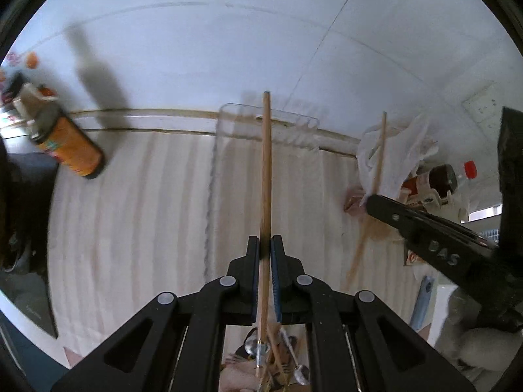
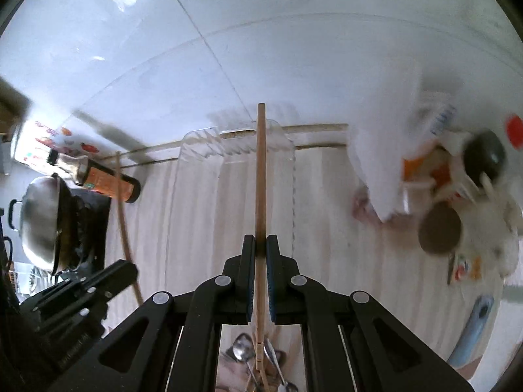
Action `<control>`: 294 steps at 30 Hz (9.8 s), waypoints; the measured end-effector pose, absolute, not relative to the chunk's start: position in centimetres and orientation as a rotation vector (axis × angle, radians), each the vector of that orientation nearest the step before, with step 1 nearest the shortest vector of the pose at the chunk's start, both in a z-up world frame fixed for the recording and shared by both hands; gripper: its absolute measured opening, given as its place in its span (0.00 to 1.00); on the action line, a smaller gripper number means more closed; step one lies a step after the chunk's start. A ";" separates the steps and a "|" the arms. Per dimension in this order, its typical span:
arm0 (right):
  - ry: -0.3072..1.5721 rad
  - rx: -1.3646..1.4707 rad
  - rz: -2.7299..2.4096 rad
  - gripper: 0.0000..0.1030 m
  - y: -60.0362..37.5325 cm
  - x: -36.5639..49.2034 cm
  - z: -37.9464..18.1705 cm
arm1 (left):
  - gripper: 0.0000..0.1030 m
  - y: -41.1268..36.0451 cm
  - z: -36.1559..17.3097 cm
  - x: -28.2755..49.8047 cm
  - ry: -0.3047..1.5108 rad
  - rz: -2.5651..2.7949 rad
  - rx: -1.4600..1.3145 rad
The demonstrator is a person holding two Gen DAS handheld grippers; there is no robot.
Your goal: Organize utensils
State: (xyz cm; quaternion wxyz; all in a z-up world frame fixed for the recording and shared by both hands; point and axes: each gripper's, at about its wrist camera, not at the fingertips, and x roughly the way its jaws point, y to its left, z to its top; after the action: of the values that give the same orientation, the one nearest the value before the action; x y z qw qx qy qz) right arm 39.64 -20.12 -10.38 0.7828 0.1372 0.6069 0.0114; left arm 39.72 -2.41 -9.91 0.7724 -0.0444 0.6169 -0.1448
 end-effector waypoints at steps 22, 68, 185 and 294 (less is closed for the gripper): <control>1.284 0.327 -0.144 0.52 -24.0 27.6 -14.5 | 1.00 2.7 -12.9 30.5 1.160 -0.020 0.132; 1.469 0.432 -0.162 0.31 -22.6 15.1 -23.2 | 0.00 -1.7 -28.0 17.4 1.502 -0.188 0.171; 1.277 0.501 0.026 0.04 -22.3 35.5 -12.4 | 0.06 -2.1 -9.5 37.9 1.250 -0.268 -0.089; 1.598 0.074 -0.117 0.07 -14.4 15.5 -29.0 | 0.04 0.5 -26.6 18.7 1.449 -0.153 0.159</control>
State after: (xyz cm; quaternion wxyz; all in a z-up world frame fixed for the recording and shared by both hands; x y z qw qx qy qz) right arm 15.50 -14.44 -28.97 0.6954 0.0332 0.7159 -0.0524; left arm 18.66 0.54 -26.63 0.7432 0.0726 0.6614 -0.0699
